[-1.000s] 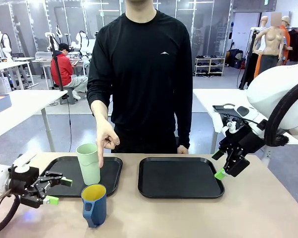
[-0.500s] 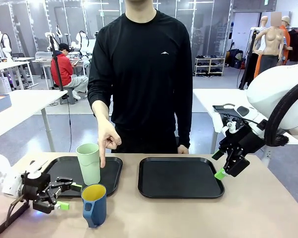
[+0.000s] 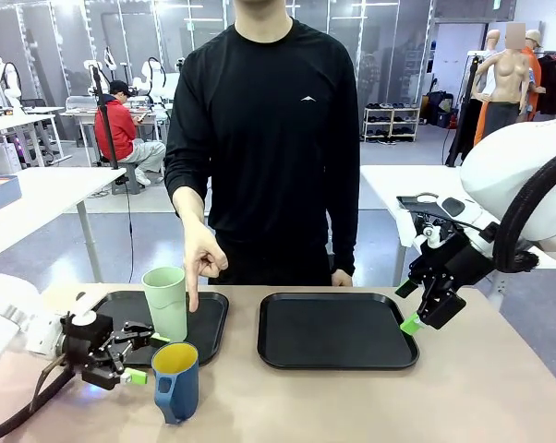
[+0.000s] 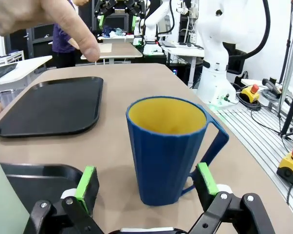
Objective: Sort and store the cups by type.
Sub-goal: Pick up the Handle plastic cup and place it into the empty Flat Tray.
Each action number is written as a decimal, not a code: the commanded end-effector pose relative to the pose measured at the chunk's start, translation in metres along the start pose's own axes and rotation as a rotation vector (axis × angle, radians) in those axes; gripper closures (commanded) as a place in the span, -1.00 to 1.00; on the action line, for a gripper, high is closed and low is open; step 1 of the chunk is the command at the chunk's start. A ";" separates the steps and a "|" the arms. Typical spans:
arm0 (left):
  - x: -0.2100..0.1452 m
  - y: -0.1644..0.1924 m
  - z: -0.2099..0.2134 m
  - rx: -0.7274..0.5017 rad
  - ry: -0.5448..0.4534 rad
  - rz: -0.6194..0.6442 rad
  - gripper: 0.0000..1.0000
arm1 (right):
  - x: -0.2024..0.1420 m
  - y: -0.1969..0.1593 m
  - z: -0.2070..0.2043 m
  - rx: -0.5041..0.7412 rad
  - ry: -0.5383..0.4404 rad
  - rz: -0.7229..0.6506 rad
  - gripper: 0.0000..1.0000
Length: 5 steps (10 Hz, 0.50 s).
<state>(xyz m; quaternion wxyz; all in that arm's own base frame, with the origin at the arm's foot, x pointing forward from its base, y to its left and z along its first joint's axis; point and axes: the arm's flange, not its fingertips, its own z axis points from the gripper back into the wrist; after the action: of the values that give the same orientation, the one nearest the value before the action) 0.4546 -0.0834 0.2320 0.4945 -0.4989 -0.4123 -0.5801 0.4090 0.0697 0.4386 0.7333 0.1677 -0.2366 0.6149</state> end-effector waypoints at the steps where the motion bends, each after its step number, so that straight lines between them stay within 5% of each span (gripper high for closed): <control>1: -0.034 -0.009 -0.011 0.024 0.016 -0.046 -1.00 | 0.000 0.003 0.001 -0.003 0.009 -0.002 -1.00; 4: -0.031 -0.009 -0.016 -0.023 0.062 -0.063 -1.00 | 0.000 0.003 0.001 -0.003 0.009 -0.002 -1.00; 5: -0.001 0.004 -0.009 -0.011 0.026 -0.007 -1.00 | 0.000 0.003 0.001 -0.003 0.009 -0.002 -1.00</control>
<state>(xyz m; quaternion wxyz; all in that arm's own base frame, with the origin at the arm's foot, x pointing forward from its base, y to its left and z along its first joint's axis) 0.4569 -0.0947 0.2281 0.4968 -0.4907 -0.4003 -0.5934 0.4090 0.0698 0.4386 0.7333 0.1677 -0.2366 0.6150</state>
